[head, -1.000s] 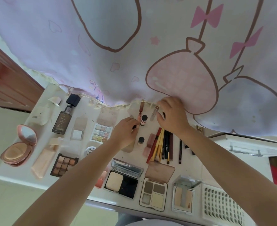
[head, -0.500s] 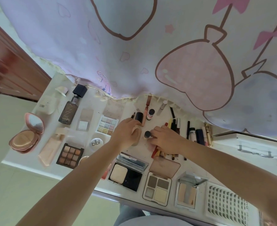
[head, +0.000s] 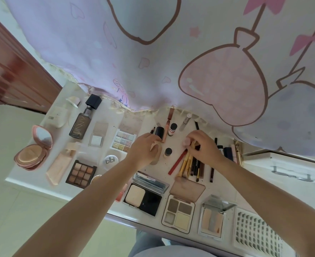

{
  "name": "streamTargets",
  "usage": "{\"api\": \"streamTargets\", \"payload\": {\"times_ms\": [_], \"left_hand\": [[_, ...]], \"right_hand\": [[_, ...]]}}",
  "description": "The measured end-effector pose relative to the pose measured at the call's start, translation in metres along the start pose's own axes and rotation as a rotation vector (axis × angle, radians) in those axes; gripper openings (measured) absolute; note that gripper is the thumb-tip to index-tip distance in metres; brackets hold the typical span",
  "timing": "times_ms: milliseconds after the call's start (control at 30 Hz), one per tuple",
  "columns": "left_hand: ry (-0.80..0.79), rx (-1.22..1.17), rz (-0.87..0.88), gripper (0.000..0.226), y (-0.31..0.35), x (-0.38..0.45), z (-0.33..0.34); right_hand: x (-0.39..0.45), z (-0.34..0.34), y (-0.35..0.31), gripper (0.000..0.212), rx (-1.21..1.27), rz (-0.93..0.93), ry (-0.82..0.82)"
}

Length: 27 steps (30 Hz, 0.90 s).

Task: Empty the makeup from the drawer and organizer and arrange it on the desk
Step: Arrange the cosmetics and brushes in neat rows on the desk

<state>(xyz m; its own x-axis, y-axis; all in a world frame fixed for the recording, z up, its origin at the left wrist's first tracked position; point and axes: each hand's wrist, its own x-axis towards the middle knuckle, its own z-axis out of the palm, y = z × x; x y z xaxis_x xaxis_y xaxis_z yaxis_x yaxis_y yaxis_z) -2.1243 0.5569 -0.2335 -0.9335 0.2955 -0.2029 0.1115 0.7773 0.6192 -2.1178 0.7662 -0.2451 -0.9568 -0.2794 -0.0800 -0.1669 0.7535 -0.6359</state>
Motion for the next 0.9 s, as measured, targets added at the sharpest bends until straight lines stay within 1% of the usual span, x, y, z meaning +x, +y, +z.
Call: {"api": "streamTargets", "payload": {"times_ms": [67,100,233,367,433,467,567,667,767,900], "left_hand": [[-0.013,0.022,0.0,0.03,0.002,0.001,0.001],[-0.023,0.031,-0.006,0.03,0.003,0.002,0.001],[-0.038,0.056,-0.007,0.03,0.009,0.005,0.001],[-0.016,0.161,0.08,0.028,0.017,0.004,-0.001],[0.018,0.24,0.219,0.021,0.017,0.004,-0.003],[0.003,0.307,0.262,0.019,0.016,0.004,-0.003],[-0.011,0.48,0.325,0.034,0.017,0.004,-0.003],[-0.013,0.567,0.361,0.039,0.03,0.001,-0.004],[0.023,0.574,0.425,0.04,0.044,0.001,0.001],[-0.003,0.559,0.473,0.038,0.07,-0.008,0.018]], "right_hand": [[0.004,-0.002,-0.006,0.013,0.164,0.172,0.088],[0.007,-0.001,-0.009,0.016,0.21,0.225,0.109],[0.016,0.008,-0.015,0.021,0.248,0.291,0.116],[0.019,0.013,-0.015,0.027,0.188,0.311,0.113],[0.018,0.012,-0.012,0.029,0.153,0.328,0.096],[0.017,0.011,-0.011,0.03,0.137,0.336,0.082],[0.011,0.009,-0.006,0.038,0.122,0.358,0.046],[-0.002,-0.001,-0.003,0.04,0.099,0.344,0.069],[-0.029,-0.012,0.007,0.032,-0.005,0.358,0.131],[-0.08,-0.019,0.037,0.029,-0.25,0.494,0.145]]}}
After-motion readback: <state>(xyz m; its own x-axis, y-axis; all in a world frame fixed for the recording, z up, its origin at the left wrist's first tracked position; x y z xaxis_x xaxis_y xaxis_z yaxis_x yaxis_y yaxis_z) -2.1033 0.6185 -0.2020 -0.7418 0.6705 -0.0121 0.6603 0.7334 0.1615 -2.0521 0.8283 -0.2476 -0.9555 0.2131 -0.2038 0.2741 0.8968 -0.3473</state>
